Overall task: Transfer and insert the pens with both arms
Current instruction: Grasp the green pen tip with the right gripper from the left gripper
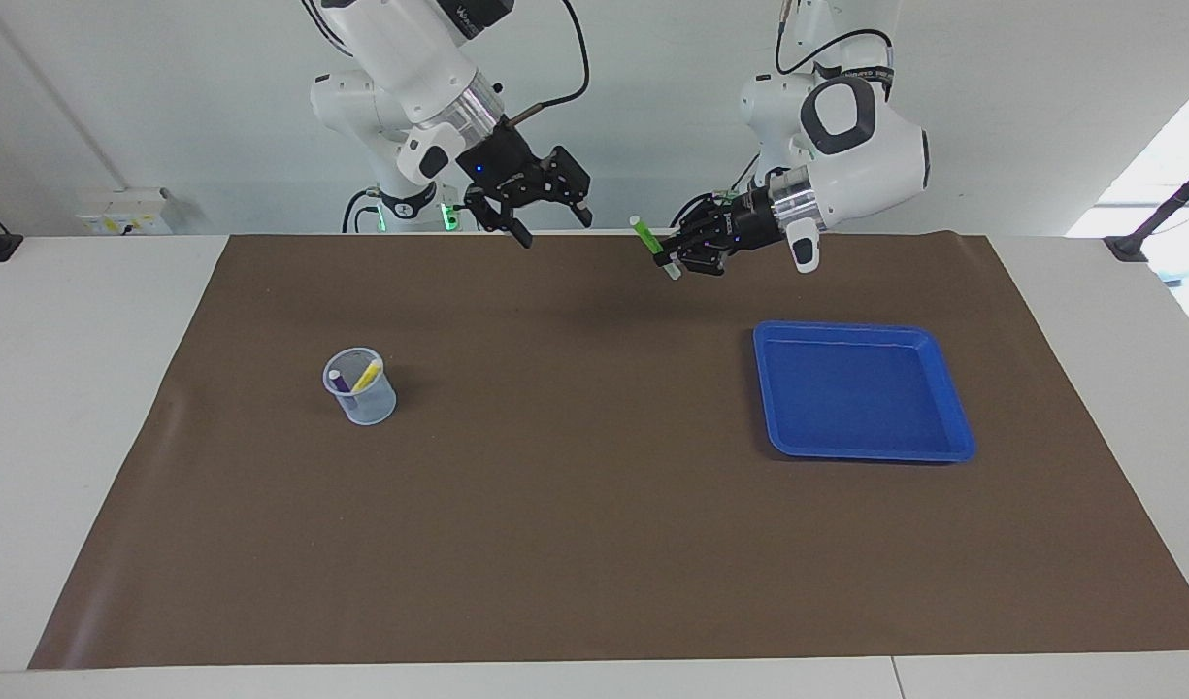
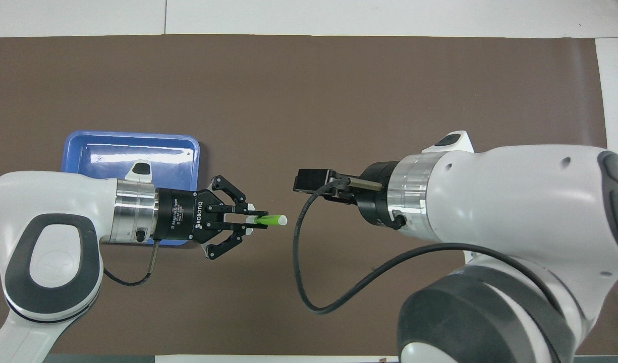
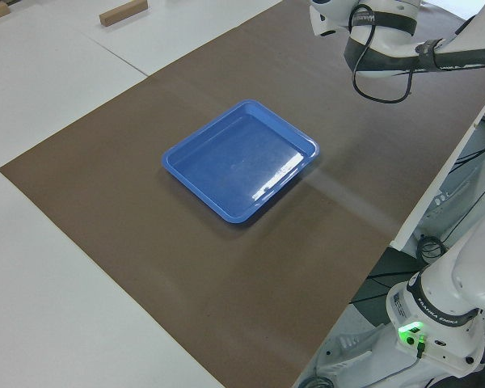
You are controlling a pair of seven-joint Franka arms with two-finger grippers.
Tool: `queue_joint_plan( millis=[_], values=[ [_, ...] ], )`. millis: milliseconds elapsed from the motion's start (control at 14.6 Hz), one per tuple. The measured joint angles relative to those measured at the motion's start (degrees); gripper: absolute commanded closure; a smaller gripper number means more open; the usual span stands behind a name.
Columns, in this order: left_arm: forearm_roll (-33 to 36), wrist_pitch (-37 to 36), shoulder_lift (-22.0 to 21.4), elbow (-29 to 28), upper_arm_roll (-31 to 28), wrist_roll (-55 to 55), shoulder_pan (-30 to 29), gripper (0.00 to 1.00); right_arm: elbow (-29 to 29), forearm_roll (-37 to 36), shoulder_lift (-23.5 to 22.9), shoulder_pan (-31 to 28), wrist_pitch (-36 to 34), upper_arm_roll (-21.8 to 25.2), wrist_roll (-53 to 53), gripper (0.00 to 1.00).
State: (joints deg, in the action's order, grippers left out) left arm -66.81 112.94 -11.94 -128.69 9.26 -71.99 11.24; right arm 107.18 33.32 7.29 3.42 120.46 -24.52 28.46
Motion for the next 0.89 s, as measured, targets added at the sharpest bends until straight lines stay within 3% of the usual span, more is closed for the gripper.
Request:
queue_joint_plan(
  millis=[273, 888],
  values=[
    [-0.51, 2.77, -0.05, -0.01, 0.05, -2.32, 1.4, 1.0, 0.01, 0.04, -1.42, 0.0, 2.5, -3.33, 0.59, 0.0],
    [-0.9, 4.23, -0.05, -0.03, 0.06, -4.54, 2.19, 1.0, 1.16, 0.04, -2.59, 0.01, 2.45, -5.6, 0.59, 0.0]
  ],
)
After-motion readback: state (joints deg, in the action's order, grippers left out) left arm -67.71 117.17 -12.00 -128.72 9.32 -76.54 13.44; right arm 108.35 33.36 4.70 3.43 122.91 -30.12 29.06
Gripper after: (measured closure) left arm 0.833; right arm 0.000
